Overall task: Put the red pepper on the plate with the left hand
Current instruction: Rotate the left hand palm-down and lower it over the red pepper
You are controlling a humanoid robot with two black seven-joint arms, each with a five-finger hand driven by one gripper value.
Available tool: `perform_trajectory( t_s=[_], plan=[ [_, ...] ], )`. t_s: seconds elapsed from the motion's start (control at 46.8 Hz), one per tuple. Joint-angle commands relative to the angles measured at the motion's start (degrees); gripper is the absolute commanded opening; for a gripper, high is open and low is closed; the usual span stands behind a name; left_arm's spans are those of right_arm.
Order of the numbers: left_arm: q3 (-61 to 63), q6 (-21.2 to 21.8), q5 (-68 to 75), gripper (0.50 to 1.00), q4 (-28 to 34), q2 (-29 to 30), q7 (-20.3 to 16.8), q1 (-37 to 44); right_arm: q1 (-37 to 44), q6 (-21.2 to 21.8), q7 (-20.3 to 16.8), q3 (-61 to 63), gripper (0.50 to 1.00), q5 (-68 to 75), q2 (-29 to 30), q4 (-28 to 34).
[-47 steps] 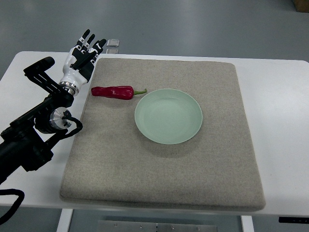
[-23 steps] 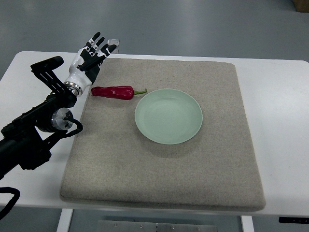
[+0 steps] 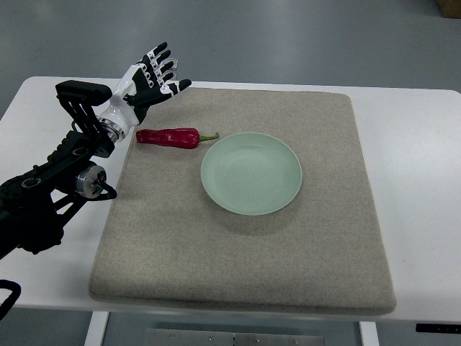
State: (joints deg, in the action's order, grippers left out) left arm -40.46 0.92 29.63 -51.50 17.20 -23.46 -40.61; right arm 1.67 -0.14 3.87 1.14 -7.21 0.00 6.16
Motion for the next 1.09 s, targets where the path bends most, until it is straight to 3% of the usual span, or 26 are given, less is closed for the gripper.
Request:
perform_trajectory(
  t_s=[0.0,0.385,1.069],
  plan=[
    [0.82,0.05,5.16,0.996,0.0,0.55,0.08,-0.09,0.0,-0.03,0.0,0.0,0.928,0.0,0.0,-0.01],
    [4.34,4.88,28.46,0.999,0.17,3.8,0.0,-0.26,0.0,0.05,0.0,0.0,0.928,0.0,0.0,-0.01],
    [4.34,4.27,53.25,0.992,1.75,6.97,0.17,-2.9,0.0,0.06,0.0,0.0,0.928,0.0,0.0,-0.01]
  ],
)
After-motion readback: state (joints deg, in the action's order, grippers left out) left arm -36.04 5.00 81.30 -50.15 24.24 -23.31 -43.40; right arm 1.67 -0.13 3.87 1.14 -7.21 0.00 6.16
